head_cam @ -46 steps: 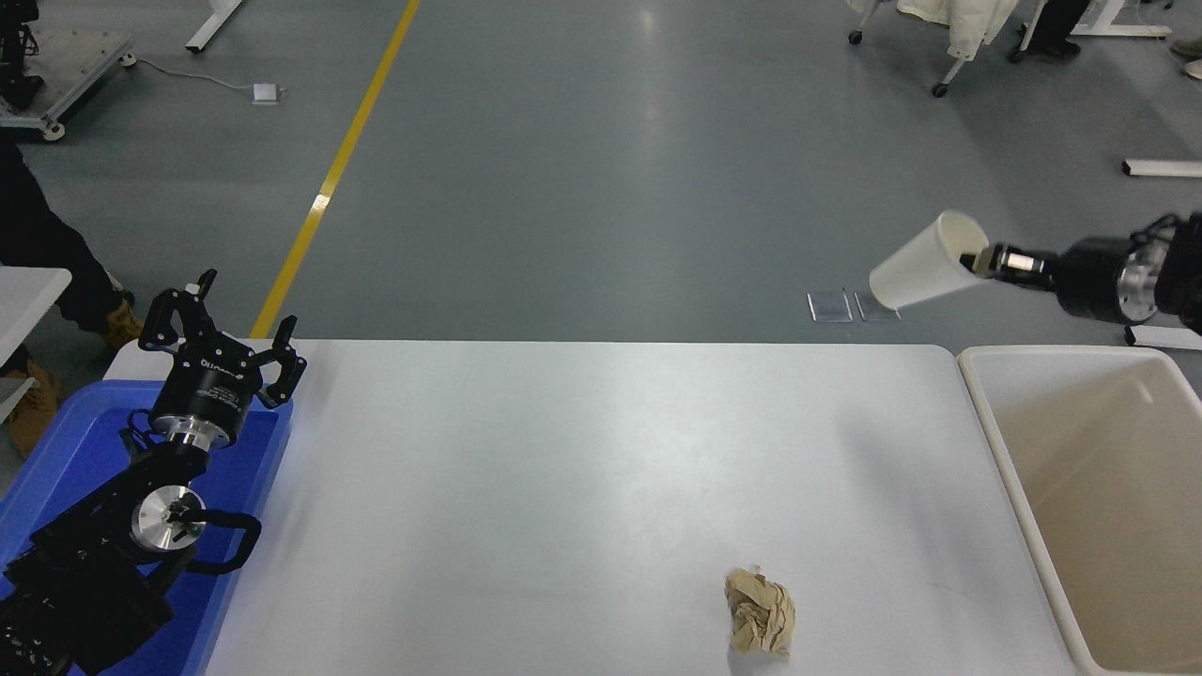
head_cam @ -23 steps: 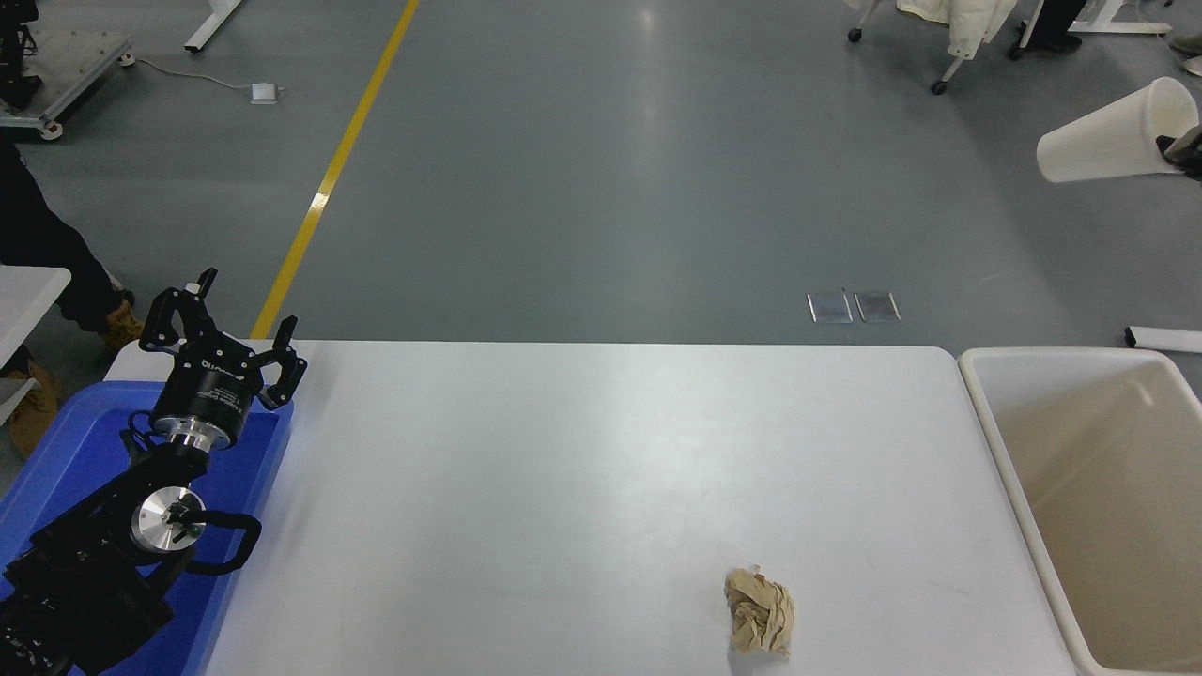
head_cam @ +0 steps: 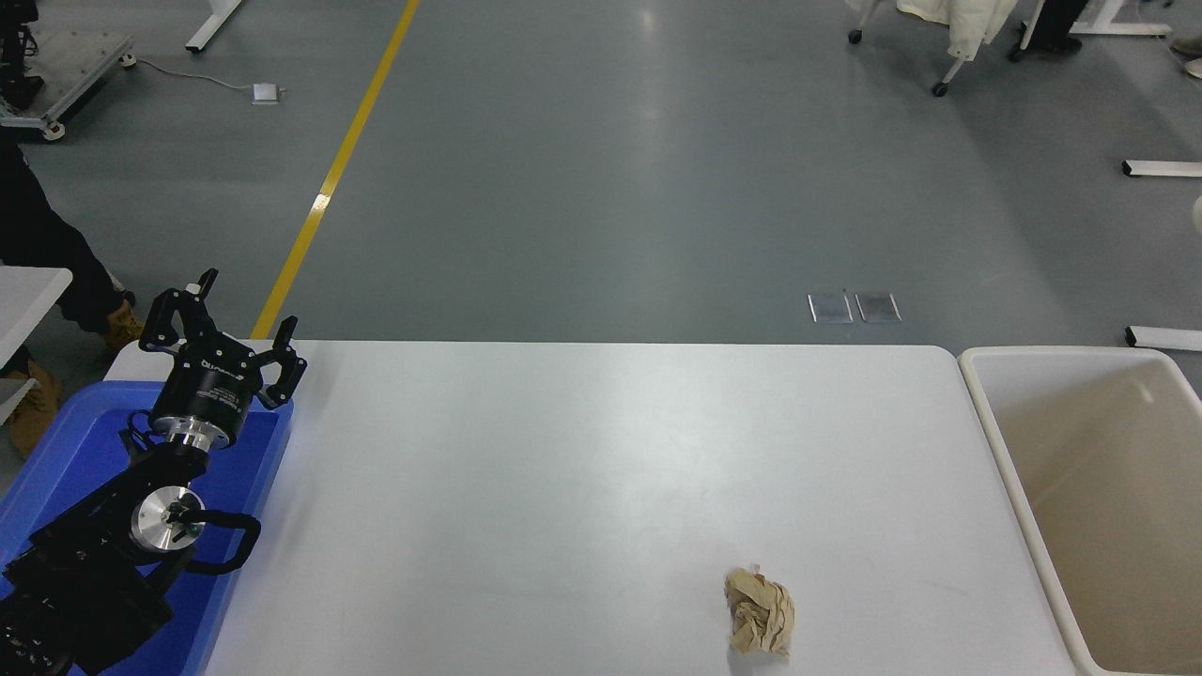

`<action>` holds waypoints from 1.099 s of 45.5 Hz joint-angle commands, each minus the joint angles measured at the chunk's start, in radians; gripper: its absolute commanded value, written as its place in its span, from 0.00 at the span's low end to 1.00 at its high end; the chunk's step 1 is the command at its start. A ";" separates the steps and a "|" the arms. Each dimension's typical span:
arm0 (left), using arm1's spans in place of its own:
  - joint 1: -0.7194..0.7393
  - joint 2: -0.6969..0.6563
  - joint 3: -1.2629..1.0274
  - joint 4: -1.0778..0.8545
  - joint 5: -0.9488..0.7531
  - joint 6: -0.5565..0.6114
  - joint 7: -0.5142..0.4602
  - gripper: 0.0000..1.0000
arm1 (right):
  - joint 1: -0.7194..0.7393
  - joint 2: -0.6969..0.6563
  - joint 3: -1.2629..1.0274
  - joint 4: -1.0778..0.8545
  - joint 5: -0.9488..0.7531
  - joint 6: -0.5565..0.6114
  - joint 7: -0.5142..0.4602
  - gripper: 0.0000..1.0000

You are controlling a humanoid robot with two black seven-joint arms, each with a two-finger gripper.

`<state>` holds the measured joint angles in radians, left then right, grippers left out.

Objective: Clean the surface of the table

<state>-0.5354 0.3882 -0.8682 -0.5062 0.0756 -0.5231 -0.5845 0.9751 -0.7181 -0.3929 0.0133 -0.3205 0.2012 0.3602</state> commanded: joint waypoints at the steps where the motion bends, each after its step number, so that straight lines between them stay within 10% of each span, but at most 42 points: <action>1: 0.000 0.000 0.000 0.000 0.001 0.000 0.000 1.00 | -0.185 0.046 0.032 -0.018 0.057 -0.075 -0.021 0.00; 50: 0.000 0.001 0.000 0.000 0.000 0.002 0.000 1.00 | -0.408 0.236 0.072 -0.018 0.054 -0.198 -0.021 0.00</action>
<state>-0.5353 0.3881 -0.8682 -0.5062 0.0757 -0.5231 -0.5844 0.5872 -0.5006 -0.3226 -0.0044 -0.2671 0.0086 0.3391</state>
